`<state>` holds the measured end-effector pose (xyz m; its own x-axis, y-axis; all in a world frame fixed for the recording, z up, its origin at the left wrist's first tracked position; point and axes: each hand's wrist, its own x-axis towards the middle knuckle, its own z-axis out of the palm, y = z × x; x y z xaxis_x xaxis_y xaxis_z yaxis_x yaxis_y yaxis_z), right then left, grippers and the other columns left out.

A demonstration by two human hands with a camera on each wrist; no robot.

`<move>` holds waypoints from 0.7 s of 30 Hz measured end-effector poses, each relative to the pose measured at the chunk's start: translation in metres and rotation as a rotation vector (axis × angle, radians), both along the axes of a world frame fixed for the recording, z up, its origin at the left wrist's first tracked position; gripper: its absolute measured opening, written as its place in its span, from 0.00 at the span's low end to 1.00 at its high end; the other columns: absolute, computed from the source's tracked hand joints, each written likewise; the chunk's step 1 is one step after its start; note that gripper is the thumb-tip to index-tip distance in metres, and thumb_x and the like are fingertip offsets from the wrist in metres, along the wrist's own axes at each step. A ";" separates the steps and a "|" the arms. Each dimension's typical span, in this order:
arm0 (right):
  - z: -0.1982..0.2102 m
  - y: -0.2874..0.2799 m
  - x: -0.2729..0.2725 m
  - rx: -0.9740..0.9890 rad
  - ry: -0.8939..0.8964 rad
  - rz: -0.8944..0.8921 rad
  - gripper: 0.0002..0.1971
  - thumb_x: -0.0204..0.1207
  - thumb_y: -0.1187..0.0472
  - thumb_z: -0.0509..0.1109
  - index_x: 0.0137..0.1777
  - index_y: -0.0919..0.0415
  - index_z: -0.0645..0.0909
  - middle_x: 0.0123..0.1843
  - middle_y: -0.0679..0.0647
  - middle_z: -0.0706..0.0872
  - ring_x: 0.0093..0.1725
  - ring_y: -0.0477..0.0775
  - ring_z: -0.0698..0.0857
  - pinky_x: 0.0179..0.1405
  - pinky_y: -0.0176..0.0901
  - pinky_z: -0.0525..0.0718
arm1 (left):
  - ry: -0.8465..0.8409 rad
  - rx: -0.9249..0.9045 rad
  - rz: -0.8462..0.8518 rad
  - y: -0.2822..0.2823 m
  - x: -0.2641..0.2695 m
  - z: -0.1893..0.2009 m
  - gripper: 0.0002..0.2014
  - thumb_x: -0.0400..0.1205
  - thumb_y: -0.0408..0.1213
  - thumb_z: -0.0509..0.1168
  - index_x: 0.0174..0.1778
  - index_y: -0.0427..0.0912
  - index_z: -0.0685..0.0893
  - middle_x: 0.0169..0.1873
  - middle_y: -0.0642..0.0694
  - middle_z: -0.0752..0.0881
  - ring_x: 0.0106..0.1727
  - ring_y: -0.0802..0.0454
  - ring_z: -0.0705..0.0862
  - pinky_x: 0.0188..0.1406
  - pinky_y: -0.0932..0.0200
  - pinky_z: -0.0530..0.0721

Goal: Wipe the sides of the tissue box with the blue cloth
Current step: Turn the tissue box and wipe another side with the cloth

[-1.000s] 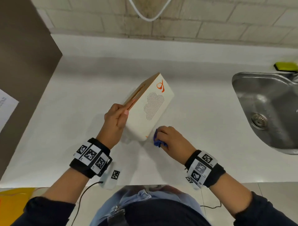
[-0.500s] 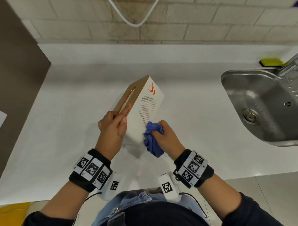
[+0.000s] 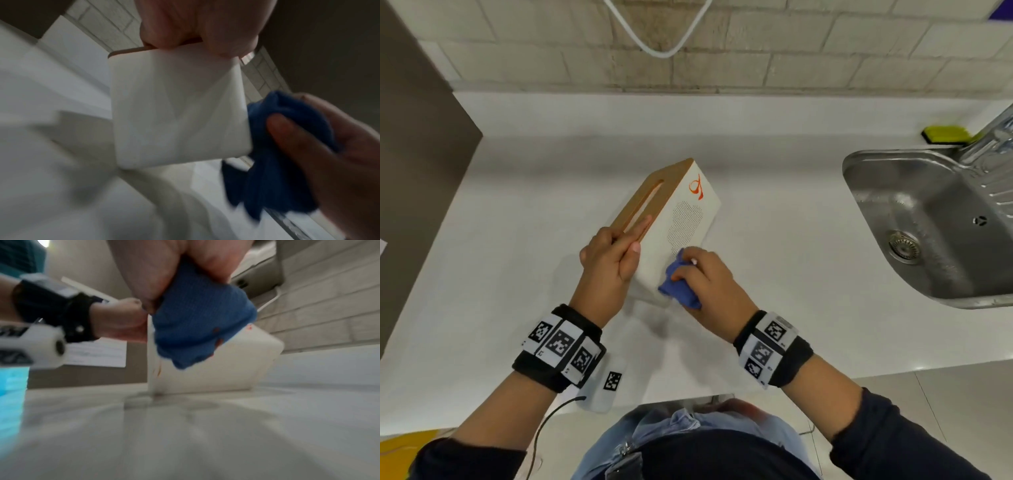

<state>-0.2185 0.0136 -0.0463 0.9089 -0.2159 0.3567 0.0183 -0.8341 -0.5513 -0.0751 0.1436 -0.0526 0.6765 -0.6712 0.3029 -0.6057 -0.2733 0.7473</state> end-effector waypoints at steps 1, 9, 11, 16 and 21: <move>-0.005 0.004 0.005 -0.030 0.021 0.057 0.11 0.73 0.54 0.68 0.47 0.62 0.77 0.56 0.60 0.77 0.48 0.60 0.77 0.47 0.51 0.80 | 0.062 -0.043 0.002 0.001 0.004 0.000 0.18 0.82 0.51 0.47 0.67 0.67 0.70 0.44 0.47 0.74 0.49 0.50 0.75 0.59 0.54 0.72; -0.018 -0.032 -0.010 -0.118 0.449 0.194 0.21 0.39 0.77 0.78 0.34 0.66 0.77 0.43 0.64 0.81 0.38 0.60 0.78 0.35 0.48 0.76 | 0.087 -0.028 -0.055 0.012 0.019 -0.004 0.19 0.83 0.51 0.48 0.70 0.68 0.70 0.44 0.49 0.73 0.52 0.51 0.76 0.62 0.63 0.70; -0.007 -0.049 -0.023 -0.004 0.374 0.006 0.11 0.59 0.67 0.81 0.34 0.64 0.79 0.42 0.61 0.79 0.39 0.60 0.79 0.39 0.43 0.75 | 0.109 -0.021 -0.088 0.017 0.022 -0.001 0.19 0.82 0.52 0.48 0.69 0.70 0.69 0.46 0.49 0.74 0.53 0.56 0.76 0.63 0.67 0.68; 0.033 -0.075 -0.035 0.375 0.132 -0.311 0.16 0.78 0.57 0.62 0.27 0.48 0.72 0.46 0.54 0.72 0.45 0.39 0.77 0.53 0.36 0.75 | 0.044 0.085 -0.200 0.036 0.023 -0.004 0.19 0.83 0.53 0.48 0.71 0.69 0.70 0.50 0.46 0.75 0.58 0.43 0.75 0.69 0.43 0.70; 0.060 -0.072 -0.010 0.508 -0.171 -0.343 0.16 0.65 0.70 0.57 0.44 0.45 0.71 0.54 0.56 0.73 0.51 0.28 0.74 0.55 0.23 0.73 | 0.082 0.048 -0.270 0.044 0.025 0.003 0.19 0.82 0.62 0.47 0.68 0.73 0.70 0.49 0.52 0.75 0.56 0.52 0.76 0.65 0.64 0.69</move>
<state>-0.2283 -0.0587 0.0142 0.6972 -0.6651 0.2675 -0.0807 -0.4436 -0.8926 -0.0499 0.1876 -0.0498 0.4923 -0.8428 0.2175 -0.5992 -0.1470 0.7870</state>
